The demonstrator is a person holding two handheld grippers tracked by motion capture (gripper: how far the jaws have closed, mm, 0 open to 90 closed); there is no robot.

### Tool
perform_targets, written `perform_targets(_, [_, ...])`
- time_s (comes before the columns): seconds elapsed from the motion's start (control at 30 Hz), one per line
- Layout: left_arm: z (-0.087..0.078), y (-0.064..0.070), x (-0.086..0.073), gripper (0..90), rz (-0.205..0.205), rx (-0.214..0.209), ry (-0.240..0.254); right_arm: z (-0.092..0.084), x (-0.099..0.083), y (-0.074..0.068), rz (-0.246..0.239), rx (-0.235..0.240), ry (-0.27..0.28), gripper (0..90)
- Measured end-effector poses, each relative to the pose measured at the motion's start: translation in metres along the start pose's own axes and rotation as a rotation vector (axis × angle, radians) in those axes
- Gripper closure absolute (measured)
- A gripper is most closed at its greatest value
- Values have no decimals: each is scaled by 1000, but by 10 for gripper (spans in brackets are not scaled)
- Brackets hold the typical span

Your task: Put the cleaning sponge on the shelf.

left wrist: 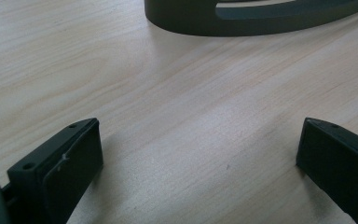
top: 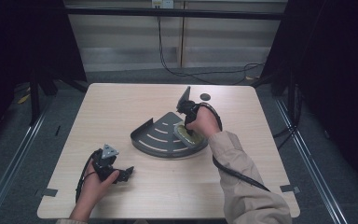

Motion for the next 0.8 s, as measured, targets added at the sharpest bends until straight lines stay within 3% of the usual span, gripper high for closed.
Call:
perform_targets(0.53, [0, 0, 0, 0, 1, 0, -1, 1, -2, 2, 12, 8, 14, 691])
perform_targets(0.8, [0, 0, 0, 0, 1, -1, -2, -3, -3, 6, 23, 6, 29, 608])
Point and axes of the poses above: each handheld gripper's, and its own axes: z roughly forward along the jaws, x roughly out of its top, y roughly to its right, the point moved 8 cm from there along z, roughly forward along the jaws, and after that the axes turned 5 degrees about -x, right-handed, at the moved point
